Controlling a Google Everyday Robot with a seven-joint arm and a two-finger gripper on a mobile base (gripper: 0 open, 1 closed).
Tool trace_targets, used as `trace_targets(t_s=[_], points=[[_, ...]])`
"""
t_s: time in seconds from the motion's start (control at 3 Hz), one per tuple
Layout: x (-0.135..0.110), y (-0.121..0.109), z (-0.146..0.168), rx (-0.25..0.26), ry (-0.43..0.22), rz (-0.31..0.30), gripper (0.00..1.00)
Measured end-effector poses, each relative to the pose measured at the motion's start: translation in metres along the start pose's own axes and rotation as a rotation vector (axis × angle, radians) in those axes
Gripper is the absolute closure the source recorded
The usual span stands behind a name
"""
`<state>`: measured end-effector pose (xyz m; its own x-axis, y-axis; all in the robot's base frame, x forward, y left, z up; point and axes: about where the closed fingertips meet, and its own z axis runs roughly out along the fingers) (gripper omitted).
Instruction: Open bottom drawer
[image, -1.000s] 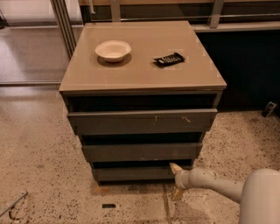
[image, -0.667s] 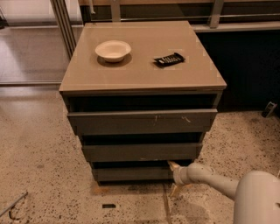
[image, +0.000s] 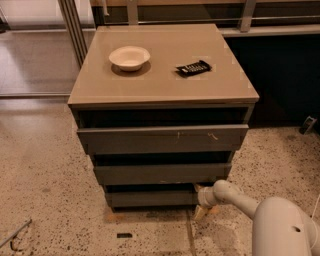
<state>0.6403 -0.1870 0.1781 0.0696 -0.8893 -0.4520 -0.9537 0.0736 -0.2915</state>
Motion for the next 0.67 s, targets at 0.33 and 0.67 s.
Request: trace_targets(t_s=[0.33,0.67], points=[[0.0166,0.0028,0.0118,-0.023,0.009,0.043,0.0],[0.0183,0.0009,0.0117,-0.02,0.011,0.045,0.0]])
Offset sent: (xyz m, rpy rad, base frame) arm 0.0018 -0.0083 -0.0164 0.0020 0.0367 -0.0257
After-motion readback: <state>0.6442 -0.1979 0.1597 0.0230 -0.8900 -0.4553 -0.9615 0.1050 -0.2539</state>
